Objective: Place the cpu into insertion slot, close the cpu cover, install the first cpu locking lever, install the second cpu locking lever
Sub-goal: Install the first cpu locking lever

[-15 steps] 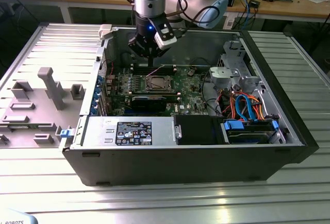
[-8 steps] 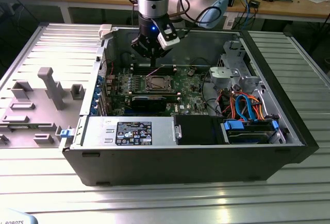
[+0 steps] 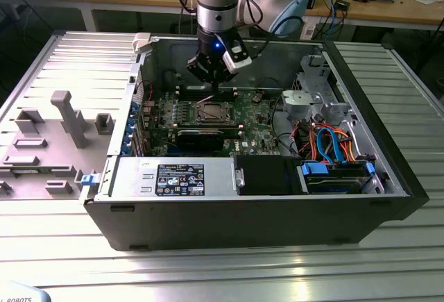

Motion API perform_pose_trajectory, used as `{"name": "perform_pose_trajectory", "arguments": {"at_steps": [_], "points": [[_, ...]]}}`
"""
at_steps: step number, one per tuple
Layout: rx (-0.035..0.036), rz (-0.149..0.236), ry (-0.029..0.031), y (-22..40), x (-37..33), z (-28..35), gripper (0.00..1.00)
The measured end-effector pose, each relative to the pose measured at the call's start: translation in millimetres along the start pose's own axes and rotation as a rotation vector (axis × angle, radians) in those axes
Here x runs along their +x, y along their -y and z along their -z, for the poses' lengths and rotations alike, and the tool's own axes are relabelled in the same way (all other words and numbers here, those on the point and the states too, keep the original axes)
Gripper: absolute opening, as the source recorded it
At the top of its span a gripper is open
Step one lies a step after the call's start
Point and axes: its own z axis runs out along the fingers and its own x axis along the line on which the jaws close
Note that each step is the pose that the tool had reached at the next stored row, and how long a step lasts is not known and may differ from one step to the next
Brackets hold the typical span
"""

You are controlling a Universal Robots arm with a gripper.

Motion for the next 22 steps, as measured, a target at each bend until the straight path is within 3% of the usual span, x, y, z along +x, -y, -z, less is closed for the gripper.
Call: {"name": "perform_pose_trajectory", "arguments": {"at_steps": [11, 22], "points": [[0.0, 0.0, 0.0, 0.5, -8.9, -9.0, 0.11], [0.0, 0.0, 0.0, 0.8, -10.9, -18.0, 0.11]]}}
